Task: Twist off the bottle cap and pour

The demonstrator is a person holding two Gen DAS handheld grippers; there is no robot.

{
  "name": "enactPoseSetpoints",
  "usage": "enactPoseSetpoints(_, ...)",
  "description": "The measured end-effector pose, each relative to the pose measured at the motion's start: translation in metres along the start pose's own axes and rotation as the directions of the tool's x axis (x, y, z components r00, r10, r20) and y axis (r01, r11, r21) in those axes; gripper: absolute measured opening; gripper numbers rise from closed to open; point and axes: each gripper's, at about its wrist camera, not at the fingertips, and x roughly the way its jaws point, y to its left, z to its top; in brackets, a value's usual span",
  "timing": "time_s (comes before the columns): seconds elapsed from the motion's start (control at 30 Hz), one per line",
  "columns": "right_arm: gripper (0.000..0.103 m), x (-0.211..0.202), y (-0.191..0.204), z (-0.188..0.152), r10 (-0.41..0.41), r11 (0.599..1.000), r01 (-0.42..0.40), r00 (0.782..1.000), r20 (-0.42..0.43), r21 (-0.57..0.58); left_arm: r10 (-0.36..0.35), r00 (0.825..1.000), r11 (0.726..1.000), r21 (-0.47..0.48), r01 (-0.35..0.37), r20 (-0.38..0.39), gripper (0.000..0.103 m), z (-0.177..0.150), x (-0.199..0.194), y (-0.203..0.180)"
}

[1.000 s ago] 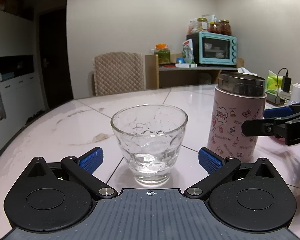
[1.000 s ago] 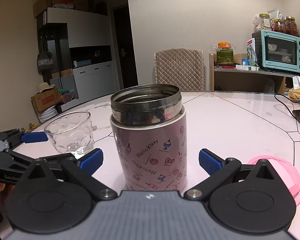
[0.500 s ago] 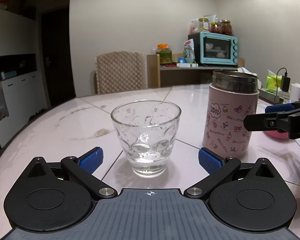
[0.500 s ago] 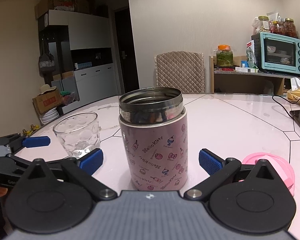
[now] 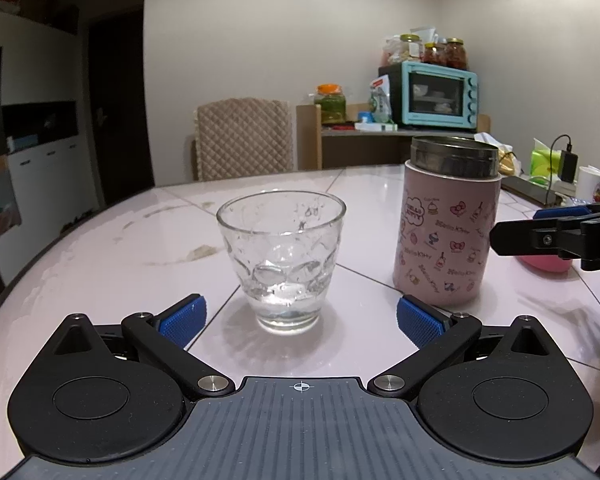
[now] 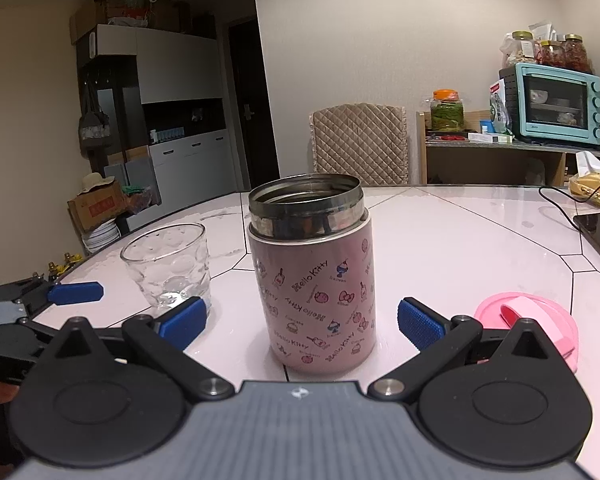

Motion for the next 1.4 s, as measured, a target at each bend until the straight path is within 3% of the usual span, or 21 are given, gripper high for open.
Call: enactPoseSetpoints(1.4, 0.103, -0.073, 0.003, -0.028, -0.024, 1.0, 0.024, 0.999, 0.022, 0.017, 0.059, 0.998, 0.998, -0.026, -0.058, 0.018, 0.103, -0.009, -0.062, -0.038)
